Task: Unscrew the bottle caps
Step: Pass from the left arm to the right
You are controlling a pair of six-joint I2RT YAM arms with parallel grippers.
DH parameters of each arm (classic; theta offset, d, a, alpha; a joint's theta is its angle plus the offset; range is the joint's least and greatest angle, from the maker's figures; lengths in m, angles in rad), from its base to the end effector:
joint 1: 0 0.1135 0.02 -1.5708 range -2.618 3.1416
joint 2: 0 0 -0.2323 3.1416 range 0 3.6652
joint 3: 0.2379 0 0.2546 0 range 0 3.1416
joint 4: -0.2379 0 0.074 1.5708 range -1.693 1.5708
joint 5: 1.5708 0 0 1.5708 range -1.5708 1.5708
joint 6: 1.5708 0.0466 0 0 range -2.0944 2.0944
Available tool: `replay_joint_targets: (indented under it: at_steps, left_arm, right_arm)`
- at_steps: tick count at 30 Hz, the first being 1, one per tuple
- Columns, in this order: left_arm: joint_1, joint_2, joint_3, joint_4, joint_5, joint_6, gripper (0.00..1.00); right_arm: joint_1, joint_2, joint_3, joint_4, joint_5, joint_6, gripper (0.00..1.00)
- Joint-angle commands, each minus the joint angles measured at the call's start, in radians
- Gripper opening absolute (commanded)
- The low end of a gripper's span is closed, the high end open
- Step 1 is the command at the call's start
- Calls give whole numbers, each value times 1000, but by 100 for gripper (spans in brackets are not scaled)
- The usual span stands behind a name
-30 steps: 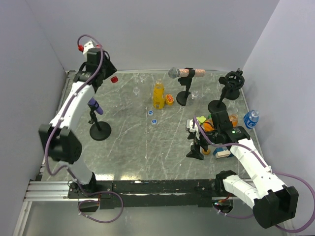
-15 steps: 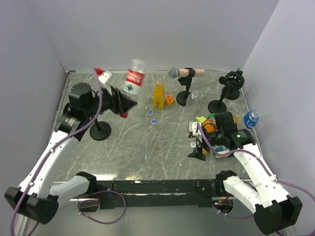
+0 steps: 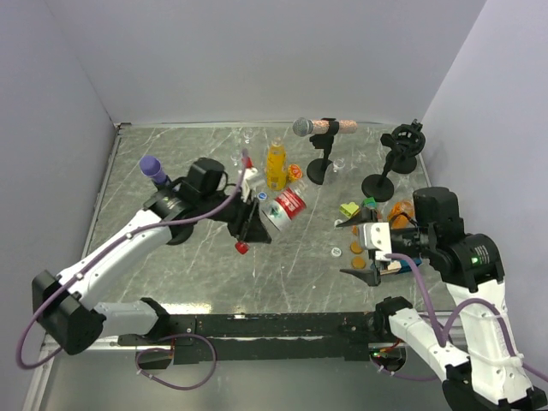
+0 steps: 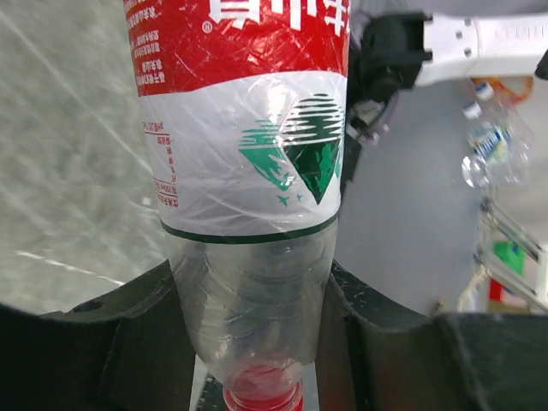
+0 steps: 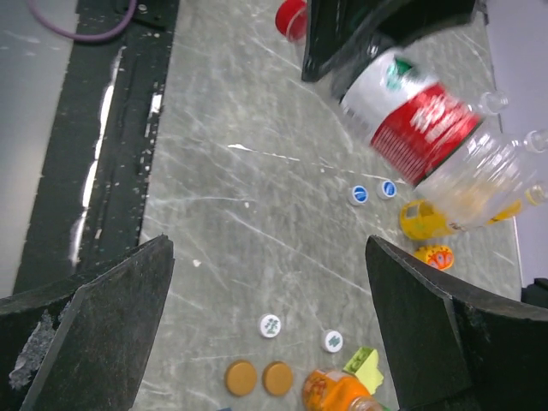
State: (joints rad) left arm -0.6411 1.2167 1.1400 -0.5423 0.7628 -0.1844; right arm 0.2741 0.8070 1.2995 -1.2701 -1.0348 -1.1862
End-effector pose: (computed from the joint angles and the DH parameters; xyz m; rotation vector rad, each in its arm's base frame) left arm 0.2039 -0.1923 0.3098 0.9574 2.0755 -1.2851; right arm 0.1034 0.0707 0.3825 -1.6357 1.1351 0.6324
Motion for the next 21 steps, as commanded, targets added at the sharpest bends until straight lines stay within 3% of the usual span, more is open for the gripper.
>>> replay_joint_targets:
  at_steps: [1,10,21]
  left_arm:
    - [-83,69,81,-44,-5,-32,25]
    - [-193,228,141,-33,27,-95,25]
    - [-246,333,208,-90,-31,-118,25]
  right_arm:
    - [-4,-41,46,-110,-19,-53,99]
    - [-3,-101,-106,-77,-7,-125,99]
    - [30,-6,-132,-151,42,-214,99]
